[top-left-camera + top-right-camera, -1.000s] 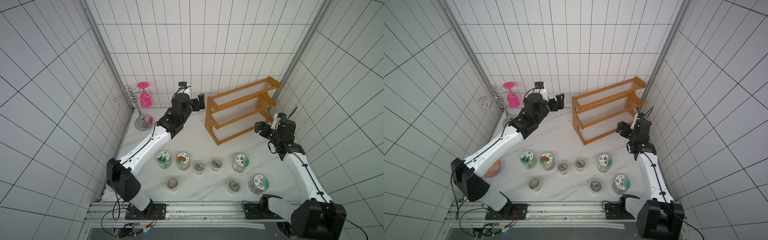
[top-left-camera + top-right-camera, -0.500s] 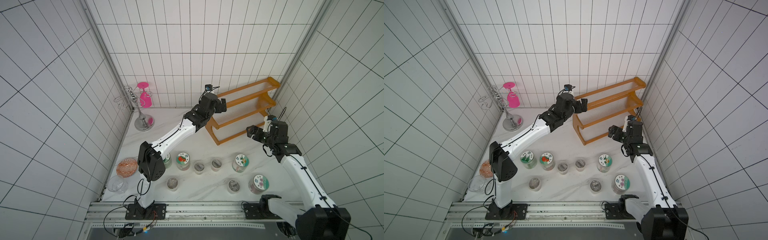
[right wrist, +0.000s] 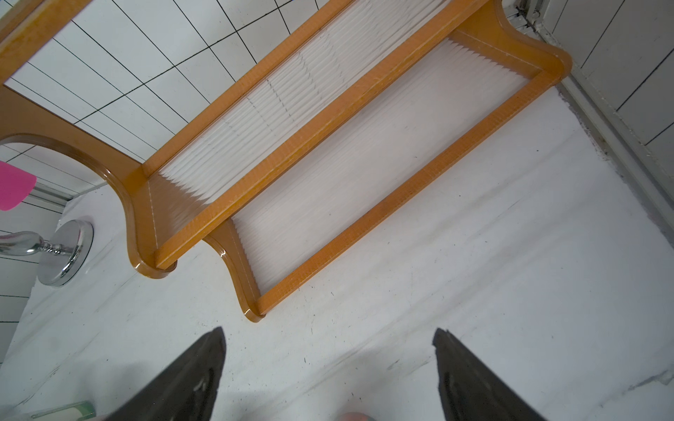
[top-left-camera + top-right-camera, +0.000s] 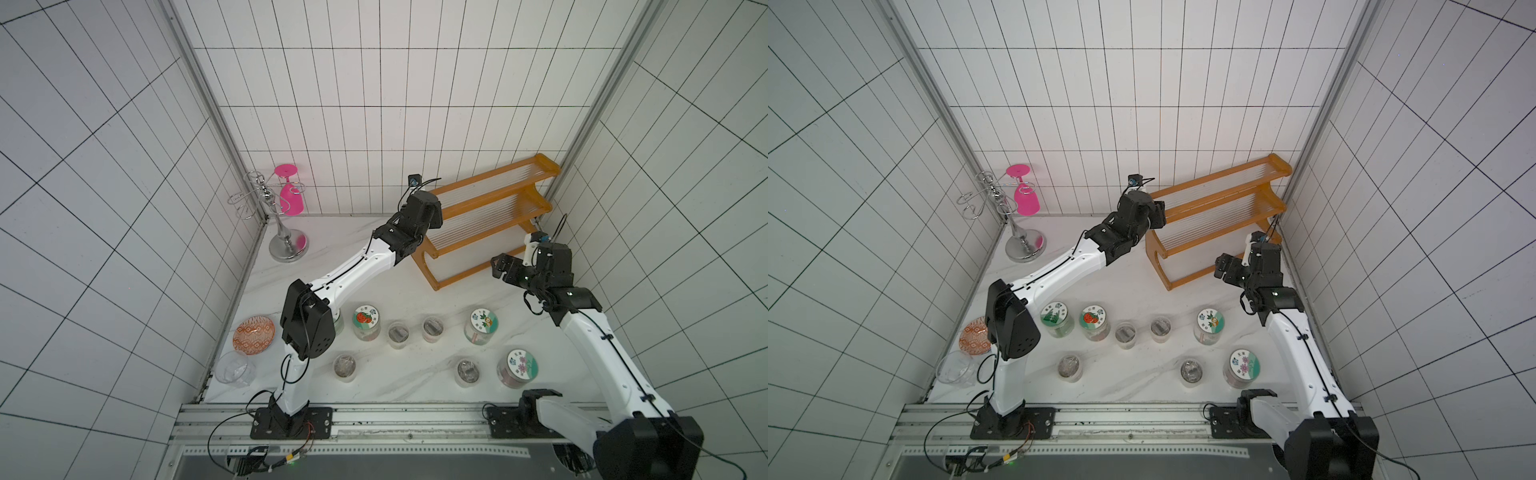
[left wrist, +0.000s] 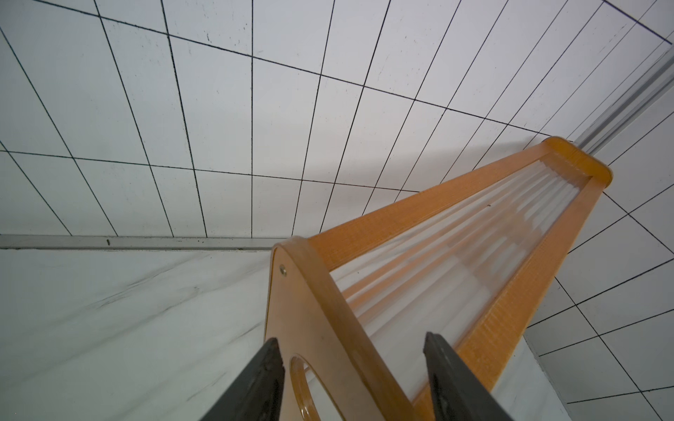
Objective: Place the seed container on the shelf
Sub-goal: Move the shelf to the center of the board.
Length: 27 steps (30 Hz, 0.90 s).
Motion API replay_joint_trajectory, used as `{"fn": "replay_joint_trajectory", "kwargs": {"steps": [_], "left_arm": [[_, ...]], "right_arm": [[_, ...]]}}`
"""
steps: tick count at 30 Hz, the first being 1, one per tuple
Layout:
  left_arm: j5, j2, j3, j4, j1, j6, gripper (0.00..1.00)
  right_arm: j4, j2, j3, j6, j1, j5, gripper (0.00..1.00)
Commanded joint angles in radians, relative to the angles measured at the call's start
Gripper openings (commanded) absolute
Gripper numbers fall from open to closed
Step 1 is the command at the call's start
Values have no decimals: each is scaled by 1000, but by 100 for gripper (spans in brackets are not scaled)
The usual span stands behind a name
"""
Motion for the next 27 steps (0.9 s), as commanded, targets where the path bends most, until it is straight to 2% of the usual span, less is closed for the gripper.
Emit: {"fn": "replay_joint_trajectory", "kwargs": {"steps": [1, 7, 13, 27], "left_arm": [[-21, -26, -36, -16, 18, 4, 57], [10, -77, -96, -14, 55, -11, 44], [77, -160, -193, 3, 117, 5, 36], [325, -375, -419, 17, 331, 123, 33]], "right_arm": [[-25, -25, 59, -16, 10, 21, 92], [-32, -39, 56, -24, 10, 30, 92], [-39, -45, 60, -25, 9, 26, 91], [-168, -53, 95, -42, 26, -11, 86]]}}
